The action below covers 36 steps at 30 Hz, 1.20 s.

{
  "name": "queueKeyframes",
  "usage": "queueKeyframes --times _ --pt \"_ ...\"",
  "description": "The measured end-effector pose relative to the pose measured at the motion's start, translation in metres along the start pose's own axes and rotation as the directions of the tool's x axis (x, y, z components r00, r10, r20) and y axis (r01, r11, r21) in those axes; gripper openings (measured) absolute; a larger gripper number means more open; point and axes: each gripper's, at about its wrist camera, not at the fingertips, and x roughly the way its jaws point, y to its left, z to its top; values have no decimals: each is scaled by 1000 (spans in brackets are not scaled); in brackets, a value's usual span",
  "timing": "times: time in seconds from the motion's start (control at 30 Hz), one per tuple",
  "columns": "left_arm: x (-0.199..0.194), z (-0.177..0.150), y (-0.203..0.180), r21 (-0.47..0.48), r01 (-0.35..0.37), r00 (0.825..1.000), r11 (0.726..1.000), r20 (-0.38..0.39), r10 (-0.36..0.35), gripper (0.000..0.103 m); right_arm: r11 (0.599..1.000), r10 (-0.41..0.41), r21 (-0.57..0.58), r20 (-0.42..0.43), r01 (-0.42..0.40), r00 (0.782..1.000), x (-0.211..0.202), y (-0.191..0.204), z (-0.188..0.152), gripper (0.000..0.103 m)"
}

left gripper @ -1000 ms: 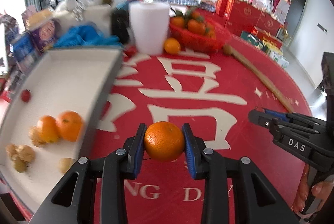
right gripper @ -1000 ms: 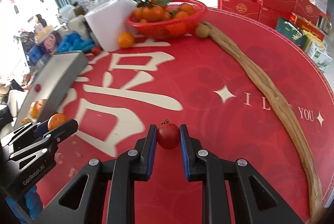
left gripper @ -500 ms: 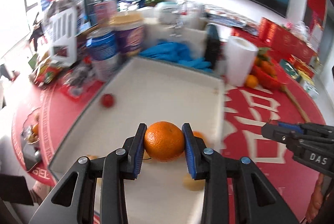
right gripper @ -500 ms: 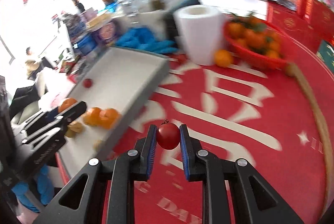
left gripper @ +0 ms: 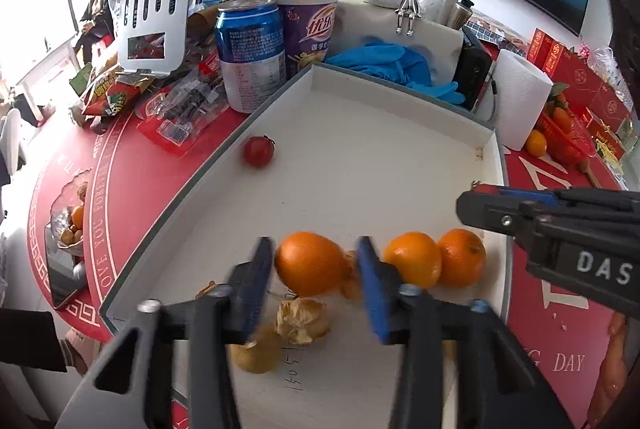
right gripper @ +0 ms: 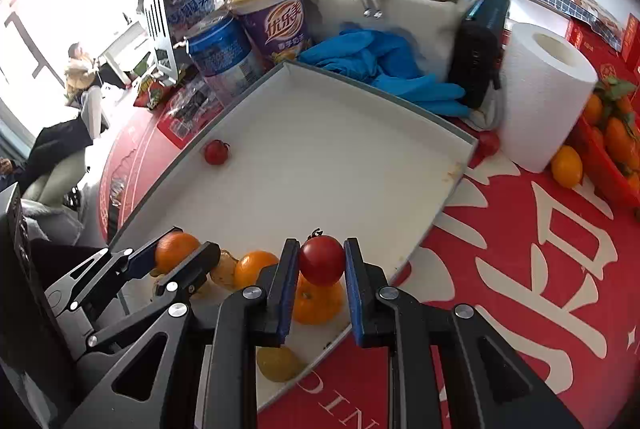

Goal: Organize fruits
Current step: 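Carry the orange into the white tray with the left tool while the right tool carries the tomato there, then open both tools in the tray and withdraw them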

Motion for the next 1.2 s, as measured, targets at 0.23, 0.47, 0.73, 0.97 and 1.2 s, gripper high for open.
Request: queueKeyframes --times 0.23,0.47,0.73,0.97,1.2 --pt "-9 -1 -1 1 7 1000 1000 25 -7 87 998 -51 -21 27 51 998 -1 10 7 86" --pt "-12 -2 -1 -10 0 1000 1000 17 1 103 997 -83 -2 21 83 996 -16 8 9 103" --pt "-16 -6 -11 18 -11 1000 1000 14 11 103 992 -127 -1 13 127 992 -30 -2 0 103" --pt "-16 -8 -17 27 -32 999 999 0 32 103 992 -128 -5 -12 128 992 -30 -2 -6 103" --pt "-20 -10 -20 38 -43 999 998 10 43 103 991 -135 -12 -20 135 991 -27 -1 -8 103"
